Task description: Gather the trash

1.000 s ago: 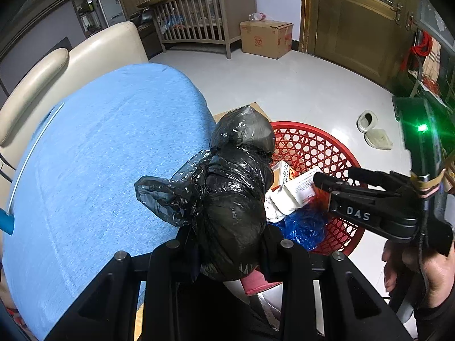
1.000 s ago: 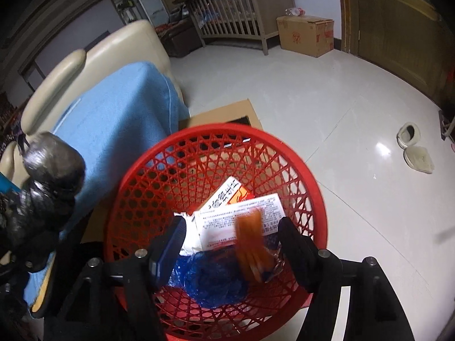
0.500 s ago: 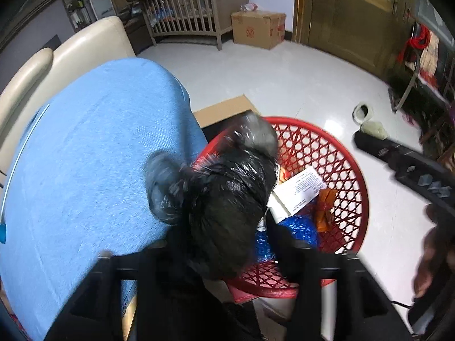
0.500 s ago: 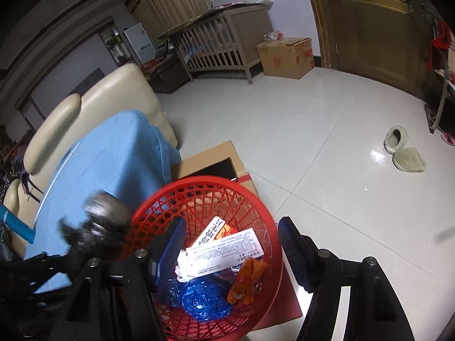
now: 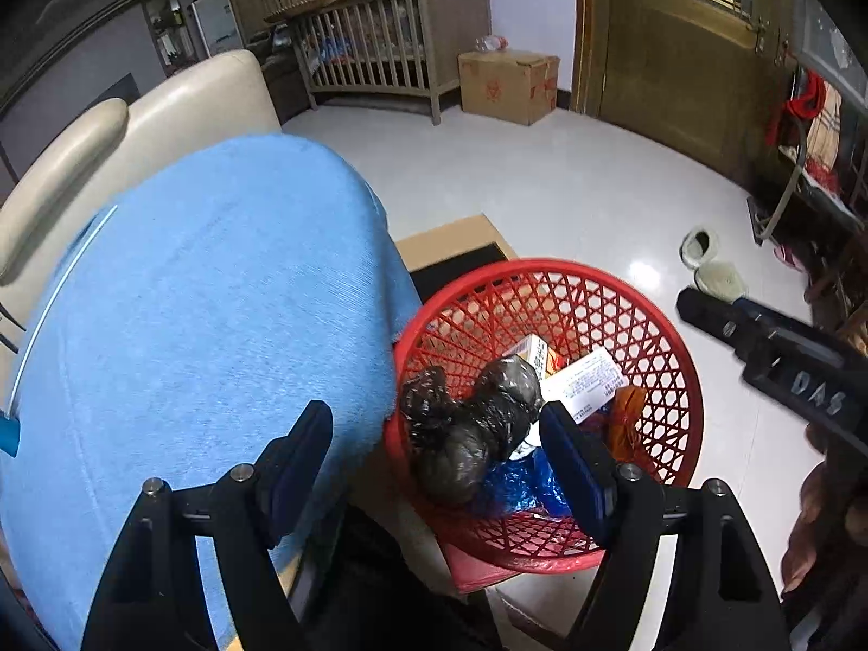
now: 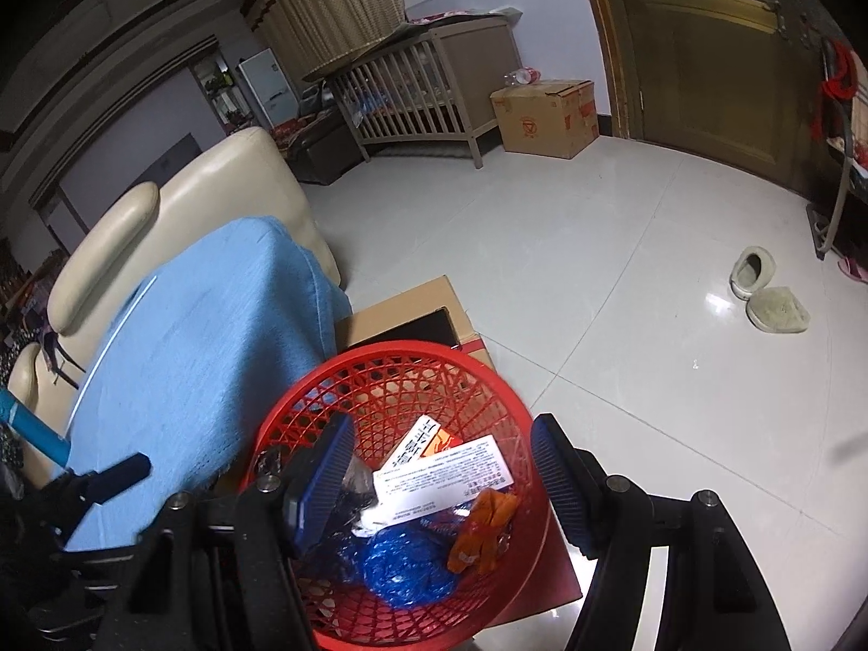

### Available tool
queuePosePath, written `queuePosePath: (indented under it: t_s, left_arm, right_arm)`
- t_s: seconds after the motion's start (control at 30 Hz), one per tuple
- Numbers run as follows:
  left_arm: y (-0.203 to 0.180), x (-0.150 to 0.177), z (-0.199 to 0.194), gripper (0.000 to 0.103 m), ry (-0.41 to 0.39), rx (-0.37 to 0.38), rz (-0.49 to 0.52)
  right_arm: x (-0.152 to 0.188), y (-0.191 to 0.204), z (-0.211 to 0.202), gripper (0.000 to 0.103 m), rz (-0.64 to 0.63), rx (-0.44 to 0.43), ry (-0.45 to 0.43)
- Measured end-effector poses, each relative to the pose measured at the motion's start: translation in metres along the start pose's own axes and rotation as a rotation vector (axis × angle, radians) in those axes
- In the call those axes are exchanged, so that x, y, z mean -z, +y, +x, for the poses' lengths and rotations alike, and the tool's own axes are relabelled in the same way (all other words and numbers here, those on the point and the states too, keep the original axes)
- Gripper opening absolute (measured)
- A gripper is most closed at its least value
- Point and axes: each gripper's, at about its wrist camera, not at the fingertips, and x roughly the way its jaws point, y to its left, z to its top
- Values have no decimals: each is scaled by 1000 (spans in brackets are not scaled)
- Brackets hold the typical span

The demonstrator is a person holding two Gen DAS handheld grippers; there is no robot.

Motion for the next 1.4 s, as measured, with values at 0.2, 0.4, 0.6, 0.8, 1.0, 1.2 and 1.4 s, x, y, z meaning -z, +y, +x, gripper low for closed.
queuePosePath:
  t_s: [0.2, 0.4, 0.6, 0.8, 1.0, 1.2, 1.4]
  left_arm:
    - [23, 3, -27, 79, -72, -6, -62]
    - [56, 15, -50, 80, -134, -31, -138]
    - [84, 36, -63, 81, -162, -31, -209]
    - [107, 57, -70, 85, -178, -35, -271]
    - [119, 65, -73, 87, -201, -38, -304]
    - [118, 68, -79, 98, -214, -53, -295]
    - [114, 67, -79, 99, -227, -51, -287]
  right_arm:
    - [10, 28, -8, 75, -53, 31, -7]
    - [22, 67, -17, 76, -131, 27, -13]
    - [40, 105, -24, 78, -196, 22, -21]
    - [68, 129, -25, 80, -242, 65, -9]
    - [78, 137, -28, 81, -254, 66, 0]
    - [79, 138, -30, 81, -254, 67, 0]
    - [80, 136, -30, 81, -246, 70, 3]
